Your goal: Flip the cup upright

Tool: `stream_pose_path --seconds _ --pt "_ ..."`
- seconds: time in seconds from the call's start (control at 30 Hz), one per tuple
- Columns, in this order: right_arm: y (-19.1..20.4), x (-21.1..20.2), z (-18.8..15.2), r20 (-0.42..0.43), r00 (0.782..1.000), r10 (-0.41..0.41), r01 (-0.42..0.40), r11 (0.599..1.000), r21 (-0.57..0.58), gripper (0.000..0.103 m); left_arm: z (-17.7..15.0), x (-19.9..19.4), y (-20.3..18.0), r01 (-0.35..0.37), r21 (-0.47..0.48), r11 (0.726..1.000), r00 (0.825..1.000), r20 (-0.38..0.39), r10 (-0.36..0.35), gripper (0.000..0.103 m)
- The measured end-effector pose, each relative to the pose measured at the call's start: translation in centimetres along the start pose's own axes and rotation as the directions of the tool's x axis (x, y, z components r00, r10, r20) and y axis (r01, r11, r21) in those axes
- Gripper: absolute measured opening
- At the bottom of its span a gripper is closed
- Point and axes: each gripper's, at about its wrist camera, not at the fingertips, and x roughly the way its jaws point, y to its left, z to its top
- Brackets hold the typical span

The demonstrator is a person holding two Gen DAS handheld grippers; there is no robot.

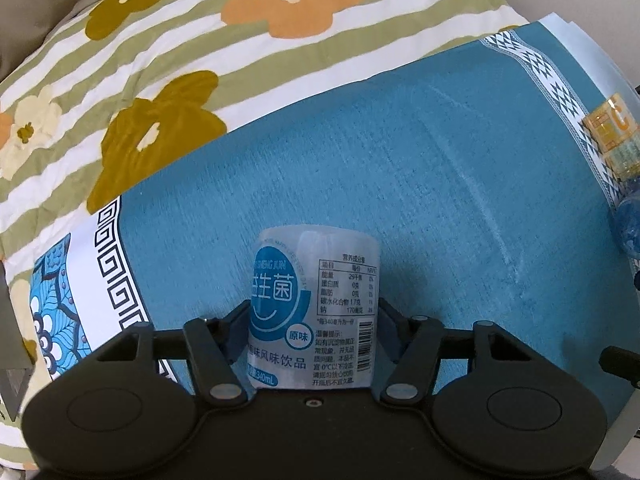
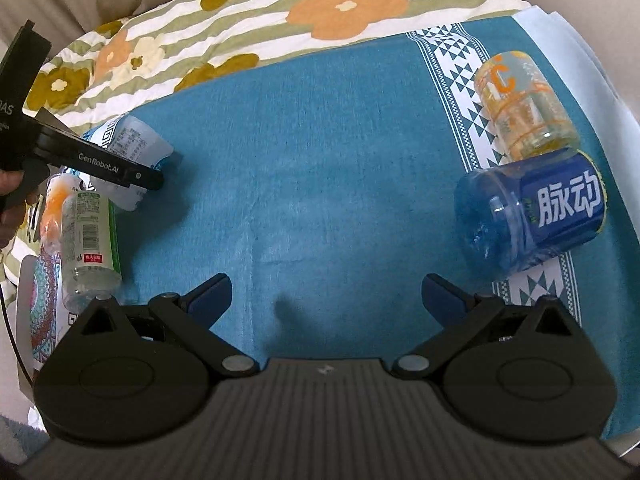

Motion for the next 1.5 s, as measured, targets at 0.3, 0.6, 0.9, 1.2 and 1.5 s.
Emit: stream_pose_path --seconds 0.3,0.6,0.9,1.2,1.5 --pt "-0.2 -1.0 -0.1 0.018 1.0 0.01 -0.01 1.0 -0.005 0.103 0.0 -1.7 -1.1 0.009 -0.019 1.0 0.999 0.036 -0.008 0.065" --pt "-1.8 -4.0 -0.3 0.049 0.998 0.025 -0.024 0.999 -0.038 0.103 -1.8 -5.7 -5.2 0.092 -0.151 0.984 0.993 0.09 -0.079 0.065" --pt "-4.4 -7.2 -0.9 0.087 0.995 0.047 -0.036 0.992 -0.123 0.103 -6.0 -6.4 -10.9 0.158 -0.318 0.935 0.985 0.113 -0.128 0.065" --pt "-6.7 -7.2 -3.0 0.04 0.997 0.06 -0.052 0.983 -0.178 0.103 -8.9 -4.4 -14.4 0.169 -0.45 0.877 0.984 0.126 -0.125 0.065" --pt "-8.3 -6.5 -4.5 0.009 0.998 0.065 -0.062 0.985 -0.164 0.103 -9.8 -2.5 -15.1 0.15 -0.488 0.86 0.988 0.111 -0.11 0.067"
